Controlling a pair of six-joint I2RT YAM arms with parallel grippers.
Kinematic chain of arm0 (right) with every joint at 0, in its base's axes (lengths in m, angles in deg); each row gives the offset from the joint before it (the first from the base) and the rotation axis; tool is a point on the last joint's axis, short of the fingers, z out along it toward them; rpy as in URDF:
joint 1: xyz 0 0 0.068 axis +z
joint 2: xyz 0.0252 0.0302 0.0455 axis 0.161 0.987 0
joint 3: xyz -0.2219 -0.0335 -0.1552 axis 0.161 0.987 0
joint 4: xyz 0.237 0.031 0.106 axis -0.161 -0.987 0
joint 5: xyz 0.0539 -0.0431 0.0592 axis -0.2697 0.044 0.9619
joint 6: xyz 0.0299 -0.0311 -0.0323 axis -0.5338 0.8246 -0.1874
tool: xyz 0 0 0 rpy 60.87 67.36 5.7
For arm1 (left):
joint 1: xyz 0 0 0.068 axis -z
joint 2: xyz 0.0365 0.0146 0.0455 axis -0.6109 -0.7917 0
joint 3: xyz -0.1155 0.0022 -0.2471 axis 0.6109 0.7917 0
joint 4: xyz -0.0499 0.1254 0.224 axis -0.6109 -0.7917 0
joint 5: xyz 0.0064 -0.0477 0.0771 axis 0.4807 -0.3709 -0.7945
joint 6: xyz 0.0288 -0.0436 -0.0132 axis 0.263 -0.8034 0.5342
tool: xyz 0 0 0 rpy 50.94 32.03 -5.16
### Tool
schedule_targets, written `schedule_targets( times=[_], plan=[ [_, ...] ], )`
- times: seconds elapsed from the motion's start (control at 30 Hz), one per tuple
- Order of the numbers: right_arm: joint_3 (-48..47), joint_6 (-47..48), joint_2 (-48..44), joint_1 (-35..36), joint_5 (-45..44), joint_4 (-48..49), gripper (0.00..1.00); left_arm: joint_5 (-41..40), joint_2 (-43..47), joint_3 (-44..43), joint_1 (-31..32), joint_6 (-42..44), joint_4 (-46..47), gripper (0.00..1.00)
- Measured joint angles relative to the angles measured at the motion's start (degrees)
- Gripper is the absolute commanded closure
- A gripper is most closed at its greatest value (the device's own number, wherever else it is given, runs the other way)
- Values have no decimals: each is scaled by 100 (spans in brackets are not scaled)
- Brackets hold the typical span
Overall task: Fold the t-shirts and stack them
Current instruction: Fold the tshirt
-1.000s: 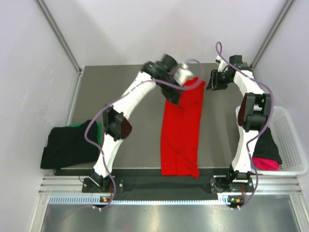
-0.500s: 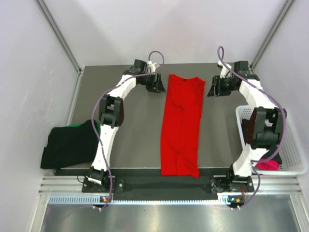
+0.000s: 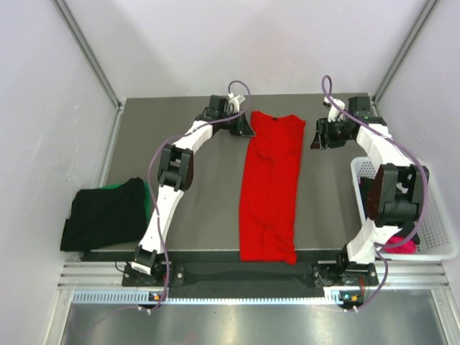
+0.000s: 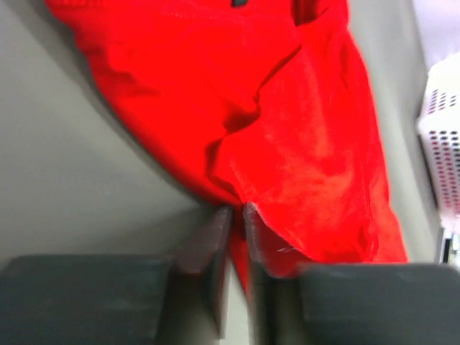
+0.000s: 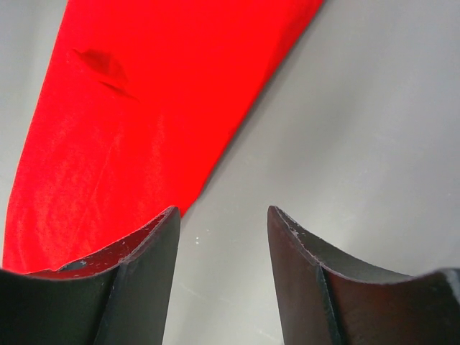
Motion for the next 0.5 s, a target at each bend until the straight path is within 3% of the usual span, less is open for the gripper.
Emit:
schedule_targets(
  times=[0.03, 0.5],
  plan=[
    [0, 7, -15, 0, -4, 20, 48, -31, -68, -24, 7, 2, 52, 100],
    [105, 55, -151, 0, -83, 83, 47, -927, -186, -328, 63, -179, 214, 100]
  ],
)
